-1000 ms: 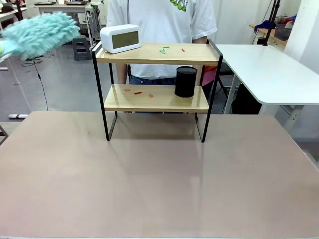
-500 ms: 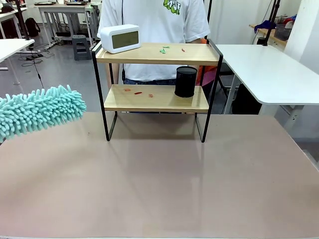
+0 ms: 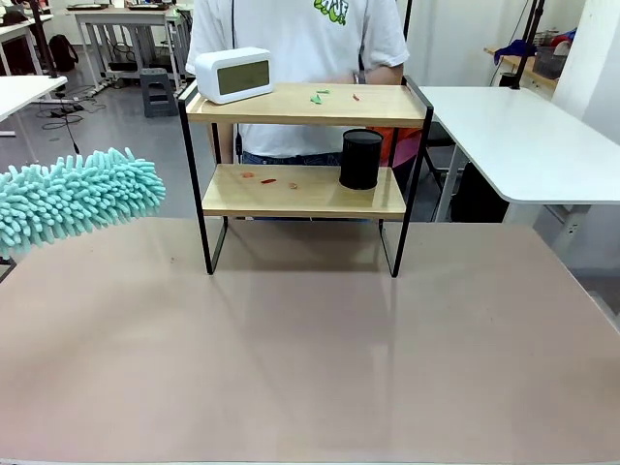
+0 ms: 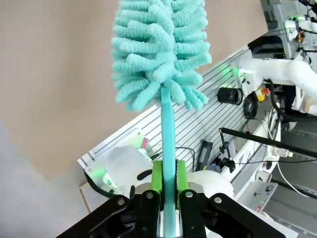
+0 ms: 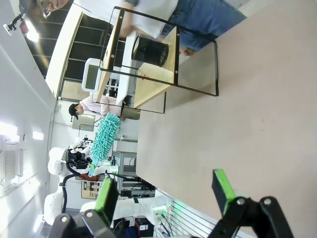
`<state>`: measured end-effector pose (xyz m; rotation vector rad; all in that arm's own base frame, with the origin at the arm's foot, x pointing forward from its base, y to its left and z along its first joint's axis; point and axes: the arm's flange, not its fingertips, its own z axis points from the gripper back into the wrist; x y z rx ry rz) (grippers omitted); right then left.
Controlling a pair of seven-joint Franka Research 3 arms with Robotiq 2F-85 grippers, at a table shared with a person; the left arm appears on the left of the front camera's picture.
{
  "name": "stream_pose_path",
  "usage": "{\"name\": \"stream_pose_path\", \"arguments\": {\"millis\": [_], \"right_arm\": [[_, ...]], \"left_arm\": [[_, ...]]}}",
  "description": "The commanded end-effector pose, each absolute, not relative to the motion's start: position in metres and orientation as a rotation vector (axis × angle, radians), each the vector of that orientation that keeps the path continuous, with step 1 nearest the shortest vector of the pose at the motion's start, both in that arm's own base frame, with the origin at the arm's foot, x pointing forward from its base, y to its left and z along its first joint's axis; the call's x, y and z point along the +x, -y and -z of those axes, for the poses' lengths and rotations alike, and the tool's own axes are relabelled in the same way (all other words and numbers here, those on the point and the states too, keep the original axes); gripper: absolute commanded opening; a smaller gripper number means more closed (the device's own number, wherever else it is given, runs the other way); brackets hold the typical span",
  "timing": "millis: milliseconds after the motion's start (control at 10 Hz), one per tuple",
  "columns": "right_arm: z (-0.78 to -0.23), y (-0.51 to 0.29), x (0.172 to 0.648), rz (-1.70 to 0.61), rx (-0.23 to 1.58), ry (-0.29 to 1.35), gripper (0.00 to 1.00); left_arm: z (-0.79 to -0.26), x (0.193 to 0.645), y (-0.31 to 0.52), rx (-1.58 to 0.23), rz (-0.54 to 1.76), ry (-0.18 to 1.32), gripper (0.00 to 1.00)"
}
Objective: Clean the shelf.
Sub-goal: Pick up the Duster from the human, then clean the specific tier of the Shelf with the Duster once objects are removed.
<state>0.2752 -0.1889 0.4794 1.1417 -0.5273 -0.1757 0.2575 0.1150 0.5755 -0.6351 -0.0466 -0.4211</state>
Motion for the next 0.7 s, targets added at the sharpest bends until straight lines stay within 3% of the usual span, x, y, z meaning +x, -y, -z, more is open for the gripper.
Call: {"name": "stream_pose_path", "arguments": {"millis": [0,600], "right_arm": [[-0.4812,0.1891,0.2780,0.155,1.149,0.556,1.00],[-0.4812,0.1891,0.2780,0.155,1.149,0.556,1.00]], "left_arm": [[-0.5802,0.2577,-0.1144,-0.661,0.414,0.057,0.00],[-0.5802,0.2577,-0.1144,-0.661,0.414,0.057,0.00]]}}
